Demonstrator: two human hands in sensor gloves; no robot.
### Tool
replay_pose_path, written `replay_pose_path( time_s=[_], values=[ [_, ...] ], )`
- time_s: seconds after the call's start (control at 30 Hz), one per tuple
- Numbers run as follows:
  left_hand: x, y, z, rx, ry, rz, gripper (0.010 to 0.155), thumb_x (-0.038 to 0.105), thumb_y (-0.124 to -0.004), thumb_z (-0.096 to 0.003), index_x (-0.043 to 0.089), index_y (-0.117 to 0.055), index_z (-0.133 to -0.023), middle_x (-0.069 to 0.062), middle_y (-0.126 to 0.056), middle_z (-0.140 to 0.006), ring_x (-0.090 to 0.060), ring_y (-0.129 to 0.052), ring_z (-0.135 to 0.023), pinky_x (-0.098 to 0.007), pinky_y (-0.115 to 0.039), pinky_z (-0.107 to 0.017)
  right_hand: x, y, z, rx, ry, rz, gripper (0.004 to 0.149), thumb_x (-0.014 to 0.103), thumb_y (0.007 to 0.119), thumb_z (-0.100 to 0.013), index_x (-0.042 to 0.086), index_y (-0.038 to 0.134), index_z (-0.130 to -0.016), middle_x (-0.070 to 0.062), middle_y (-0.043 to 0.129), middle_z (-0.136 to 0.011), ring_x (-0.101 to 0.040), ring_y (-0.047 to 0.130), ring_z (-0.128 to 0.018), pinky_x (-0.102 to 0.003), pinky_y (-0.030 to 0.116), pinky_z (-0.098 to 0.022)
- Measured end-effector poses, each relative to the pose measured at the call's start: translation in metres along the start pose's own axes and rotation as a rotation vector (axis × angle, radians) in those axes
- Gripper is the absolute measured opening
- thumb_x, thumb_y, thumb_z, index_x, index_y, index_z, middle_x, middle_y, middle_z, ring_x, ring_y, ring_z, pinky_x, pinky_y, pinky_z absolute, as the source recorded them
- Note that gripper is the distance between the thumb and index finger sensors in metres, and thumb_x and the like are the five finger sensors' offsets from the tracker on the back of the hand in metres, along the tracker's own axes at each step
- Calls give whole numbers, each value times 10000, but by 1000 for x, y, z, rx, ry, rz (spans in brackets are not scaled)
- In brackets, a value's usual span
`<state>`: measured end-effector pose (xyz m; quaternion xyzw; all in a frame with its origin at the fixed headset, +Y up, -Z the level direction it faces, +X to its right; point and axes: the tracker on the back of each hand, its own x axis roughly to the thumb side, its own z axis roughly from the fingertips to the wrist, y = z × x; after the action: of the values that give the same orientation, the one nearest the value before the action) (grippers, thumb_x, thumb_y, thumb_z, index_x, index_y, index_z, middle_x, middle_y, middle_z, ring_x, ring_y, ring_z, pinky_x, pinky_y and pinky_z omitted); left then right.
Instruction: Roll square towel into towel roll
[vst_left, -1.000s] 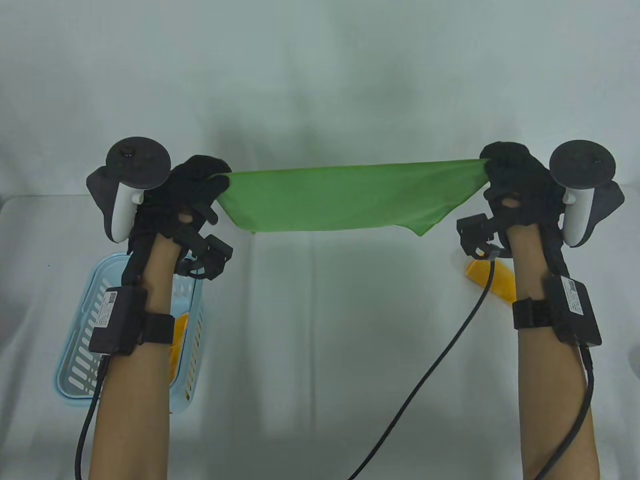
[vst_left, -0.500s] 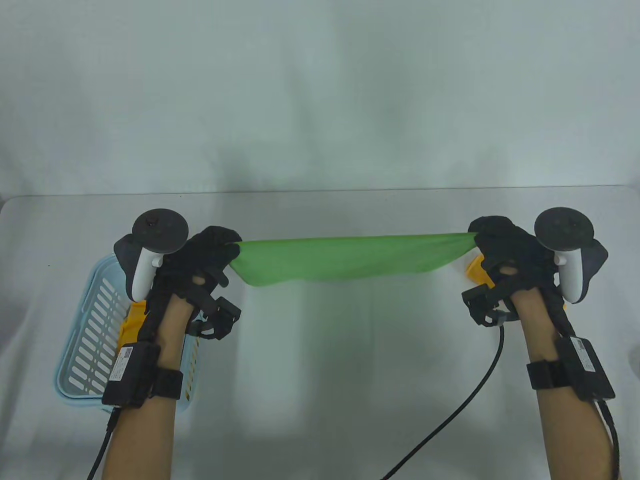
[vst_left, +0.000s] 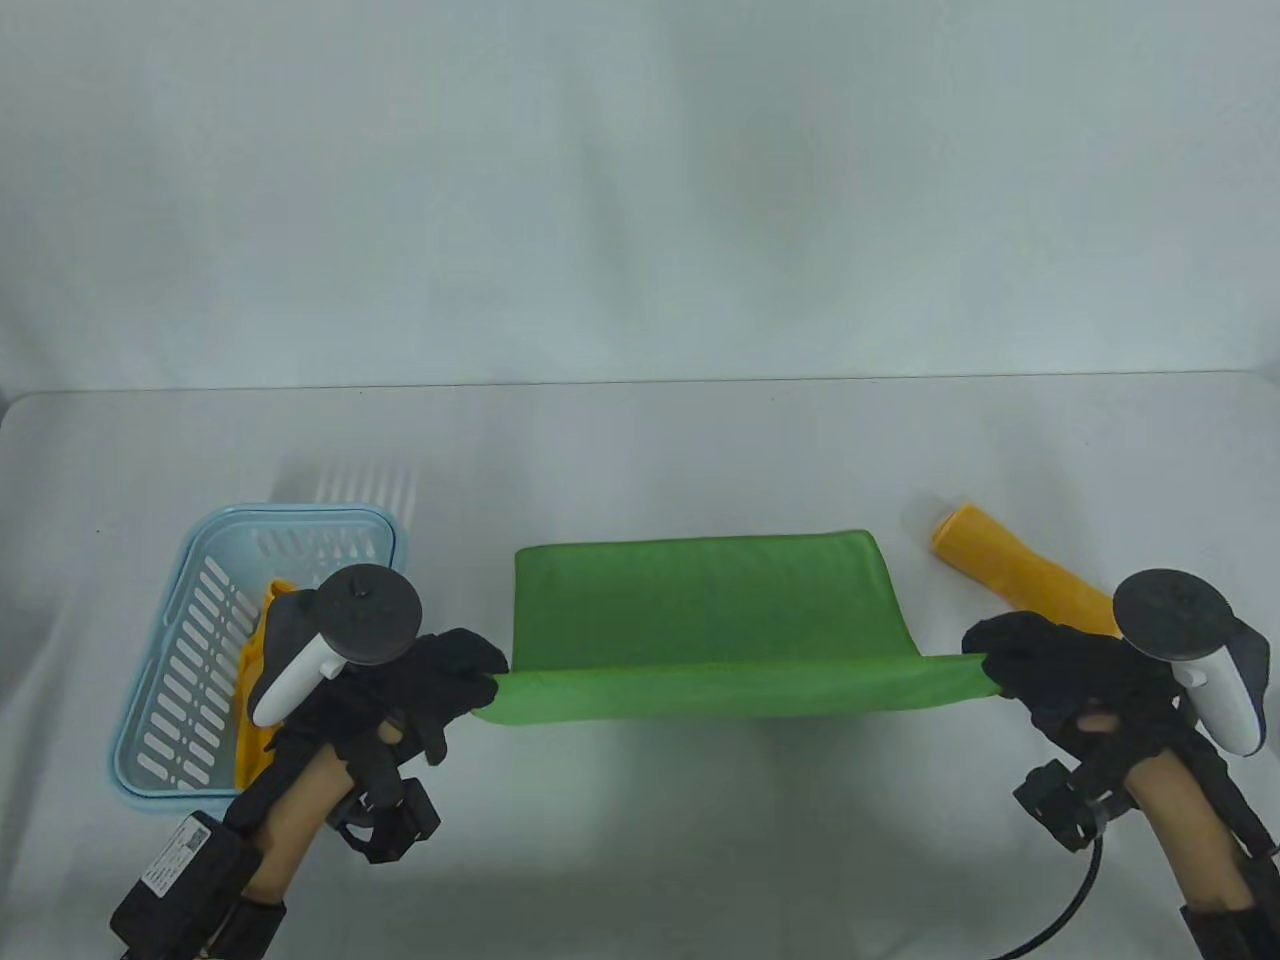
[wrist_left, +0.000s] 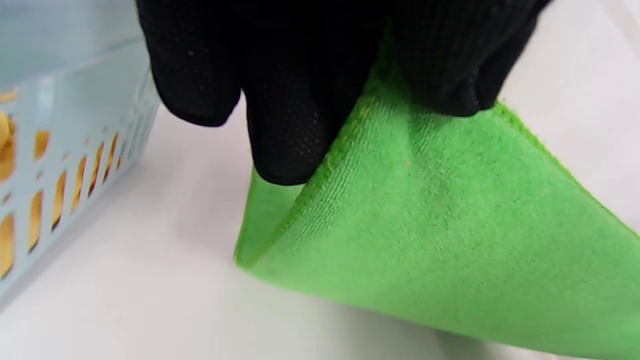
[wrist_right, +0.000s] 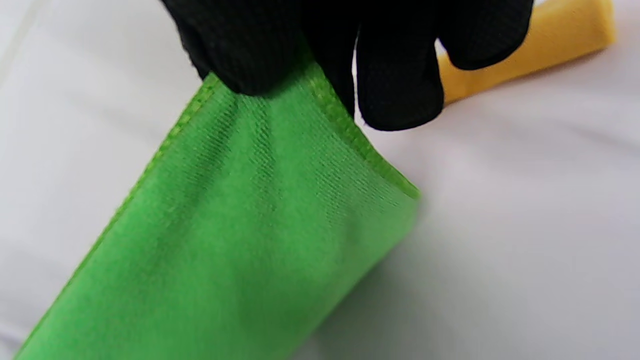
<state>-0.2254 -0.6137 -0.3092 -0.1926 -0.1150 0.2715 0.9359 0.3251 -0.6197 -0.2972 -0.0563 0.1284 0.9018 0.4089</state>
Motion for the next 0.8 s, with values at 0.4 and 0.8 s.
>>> replay_pose_path(
  time_s=[0.4,0.8],
  values=[
    [-3,-31,18,-223,-49,-42,409,376,-809,-405,326,-864,-807,64,-999,-791,-198,-1058,-697,-487,-791,-624,-23,9,29,171,-3,21,367,293,824,-376,317,855,-741,4,981,-664,-303,943,-678,-565,697,-594],
    [2,-12,-39,-34,173,-44,412,364,-805,-407,308,-857,-812,43,-982,-804,-229,-1037,-707,-501,-776,-625,-15,5,-25,-43,62,9,371,324,814,-380,314,834,-751,14,954,-708,-306,916,-717,-559,692,-600]
  ],
)
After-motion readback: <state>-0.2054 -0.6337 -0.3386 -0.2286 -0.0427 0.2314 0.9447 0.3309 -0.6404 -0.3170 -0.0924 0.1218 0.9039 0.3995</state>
